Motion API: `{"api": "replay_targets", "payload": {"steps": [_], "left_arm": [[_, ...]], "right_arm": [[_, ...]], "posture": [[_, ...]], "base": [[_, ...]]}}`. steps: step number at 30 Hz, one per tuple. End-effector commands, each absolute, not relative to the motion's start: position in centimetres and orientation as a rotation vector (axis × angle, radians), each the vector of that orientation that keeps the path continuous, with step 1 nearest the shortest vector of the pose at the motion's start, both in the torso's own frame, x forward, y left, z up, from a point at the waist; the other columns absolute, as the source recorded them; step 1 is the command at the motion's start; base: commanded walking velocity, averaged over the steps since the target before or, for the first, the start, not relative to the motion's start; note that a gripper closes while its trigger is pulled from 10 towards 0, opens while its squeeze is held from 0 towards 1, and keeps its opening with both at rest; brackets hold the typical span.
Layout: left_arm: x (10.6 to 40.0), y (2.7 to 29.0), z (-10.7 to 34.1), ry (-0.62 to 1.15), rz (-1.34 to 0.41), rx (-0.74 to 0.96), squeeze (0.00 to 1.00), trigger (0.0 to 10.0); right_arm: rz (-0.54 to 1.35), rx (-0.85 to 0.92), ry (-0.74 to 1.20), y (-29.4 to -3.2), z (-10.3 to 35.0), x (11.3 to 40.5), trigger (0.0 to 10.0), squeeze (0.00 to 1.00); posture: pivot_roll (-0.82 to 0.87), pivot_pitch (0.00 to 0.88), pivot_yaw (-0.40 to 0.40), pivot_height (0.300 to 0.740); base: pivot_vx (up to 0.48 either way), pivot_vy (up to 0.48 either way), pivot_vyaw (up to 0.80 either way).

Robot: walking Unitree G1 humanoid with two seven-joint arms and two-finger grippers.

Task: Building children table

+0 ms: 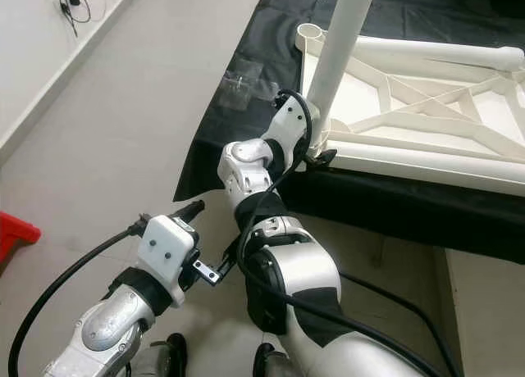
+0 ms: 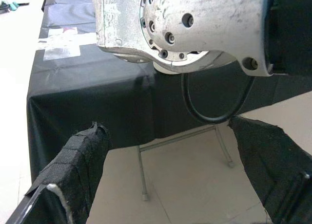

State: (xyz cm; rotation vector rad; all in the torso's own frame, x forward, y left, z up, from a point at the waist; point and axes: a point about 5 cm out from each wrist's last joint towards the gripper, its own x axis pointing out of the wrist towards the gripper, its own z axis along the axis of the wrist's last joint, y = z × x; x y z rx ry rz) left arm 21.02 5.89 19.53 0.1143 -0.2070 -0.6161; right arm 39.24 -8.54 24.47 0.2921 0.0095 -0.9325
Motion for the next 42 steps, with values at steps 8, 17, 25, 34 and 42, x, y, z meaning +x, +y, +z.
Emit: {"api": "replay_targets", "payload": {"steps": [8,17,25,34,42], "left_arm": [[20.9,5.7,18.9,-0.193,-0.629,0.115,0.0,10.0],[21.0,5.6,18.6,-0.195,-0.642,0.134,0.0,10.0],[21.3,5.6,18.4,-0.201,-0.647,0.146,0.0,10.0],[21.5,5.7,18.2,-0.203,-0.648,0.152,0.0,10.0],[21.6,5.8,18.0,-0.206,-0.645,0.151,0.0,10.0]], "right_arm": [[-0.931,0.342,0.019,-8.7,24.4,39.3,10.0,0.0],[-0.859,0.37,0.03,-7.9,23.8,39.3,10.0,0.0],[-0.824,0.347,-0.012,-7.8,23.5,39.1,10.0,0.0],[-0.756,0.336,-0.005,-7.5,22.6,38.8,10.0,0.0],[-0.685,0.325,0.011,-7.0,21.4,38.3,10.0,0.0]], "posture": [[0.14,0.29,-0.041,0.74],[0.13,0.268,-0.035,0.74],[0.13,0.244,-0.03,0.74],[0.12,0.228,-0.025,0.74],[0.12,0.224,-0.023,0.74]], "base": [[0.0,0.0,0.0],[0.0,0.0,0.0],[0.0,0.0,0.0],[0.0,0.0,0.0],[0.0,0.0,0.0]]}}
